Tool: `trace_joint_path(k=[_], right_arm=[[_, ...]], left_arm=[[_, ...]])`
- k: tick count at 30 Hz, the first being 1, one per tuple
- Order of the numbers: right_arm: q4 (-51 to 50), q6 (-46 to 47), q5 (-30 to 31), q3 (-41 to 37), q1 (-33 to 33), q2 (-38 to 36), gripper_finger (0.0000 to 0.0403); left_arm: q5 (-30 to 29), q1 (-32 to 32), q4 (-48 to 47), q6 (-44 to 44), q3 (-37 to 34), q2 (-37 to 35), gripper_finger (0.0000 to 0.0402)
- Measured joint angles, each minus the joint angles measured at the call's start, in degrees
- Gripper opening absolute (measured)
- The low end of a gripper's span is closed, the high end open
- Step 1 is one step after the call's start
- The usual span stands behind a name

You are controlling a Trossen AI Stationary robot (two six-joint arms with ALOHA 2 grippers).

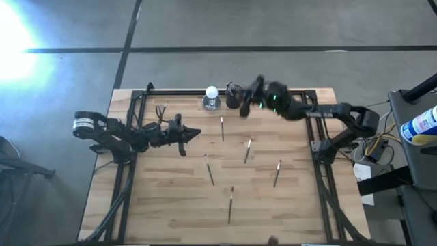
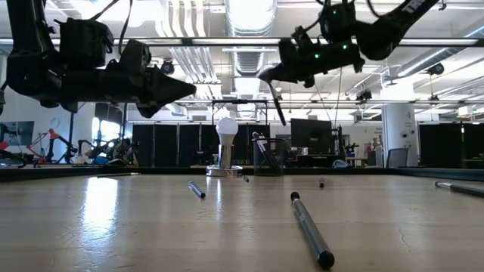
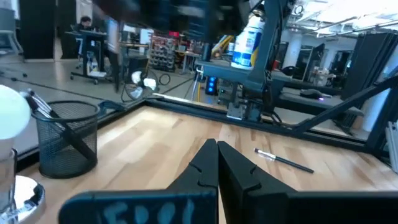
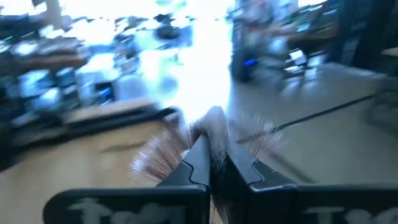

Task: Pick & Place Makeup Supplies
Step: Put the makeup brush into the black makeup holder

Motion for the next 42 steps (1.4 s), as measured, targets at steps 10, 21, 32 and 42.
trace_joint_path(k=[10, 21, 32, 42], right_arm=[[5.1, 4.6, -2.6, 8.2, -8.8, 12.1, 0.0011], [5.4, 11.3, 1.4, 9.7, -8.5, 18.3, 0.0011], [4.8, 15.2, 4.5, 8.7, -7.3, 20.4, 0.0011], [-0.9, 16.9, 5.3, 8.7, -7.3, 20.7, 0.0050]], left_arm=[[-3.6, 0.0, 0.0, -0.2, 0.2, 0.0, 0.0000], [-3.7, 0.0, -0.1, 0.2, 0.3, 0.0, 0.0000], [-3.7, 0.5, -0.7, 0.4, 0.4, 0.0, 0.0000], [-4.2, 0.5, -2.1, -2.9, 0.4, 0.0, 0.0000]])
